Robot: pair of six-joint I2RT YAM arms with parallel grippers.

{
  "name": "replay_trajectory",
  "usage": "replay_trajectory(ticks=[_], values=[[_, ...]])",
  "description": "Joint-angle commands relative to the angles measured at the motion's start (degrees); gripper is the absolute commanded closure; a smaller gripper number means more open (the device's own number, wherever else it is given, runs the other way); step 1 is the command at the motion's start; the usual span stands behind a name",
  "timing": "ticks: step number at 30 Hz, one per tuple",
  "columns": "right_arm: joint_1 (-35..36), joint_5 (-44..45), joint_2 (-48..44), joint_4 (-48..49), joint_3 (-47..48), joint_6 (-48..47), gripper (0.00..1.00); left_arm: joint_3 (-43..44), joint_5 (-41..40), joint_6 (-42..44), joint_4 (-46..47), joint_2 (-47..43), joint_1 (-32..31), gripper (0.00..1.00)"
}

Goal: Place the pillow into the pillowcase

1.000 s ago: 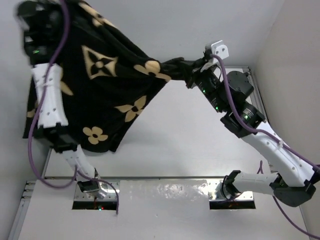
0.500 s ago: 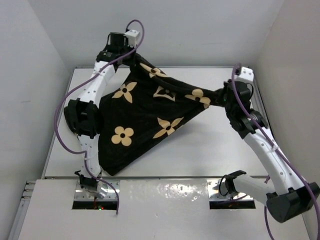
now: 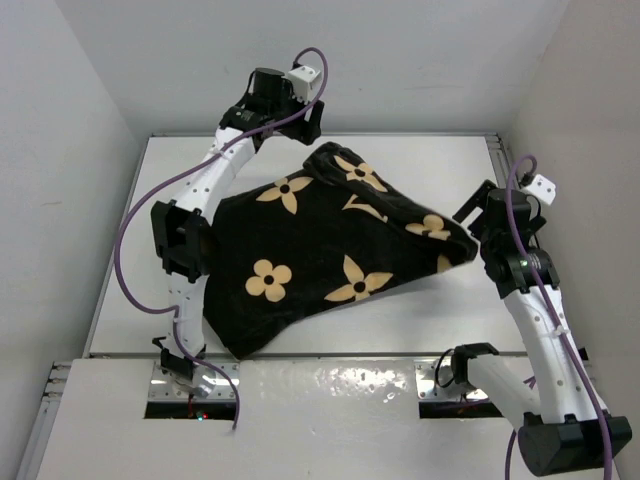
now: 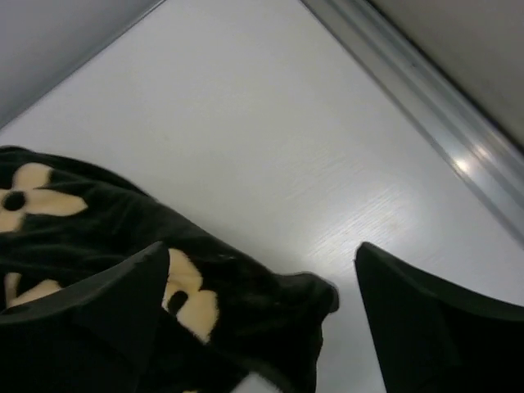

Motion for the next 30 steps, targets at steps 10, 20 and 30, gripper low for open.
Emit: replay_trajectory(ticks=[10, 20, 30], values=[[-2.99, -13.18, 14.09, 4.81, 14.43, -13.21, 1.0, -15.62, 4.22, 6.63, -11.18, -20.99, 19.91, 0.52], [14.39, -29.04, 50.9, 3.88, 41.81, -31.99, 0.01, -40.5, 9.94, 12.45, -20.79, -28.39, 36.19, 0.25], [24.0, -5.5, 77.1, 12.05, 59.41, -41.0, 0.04, -54.31, 13.47, 8.84, -10.51, -24.97, 36.66, 0.0]])
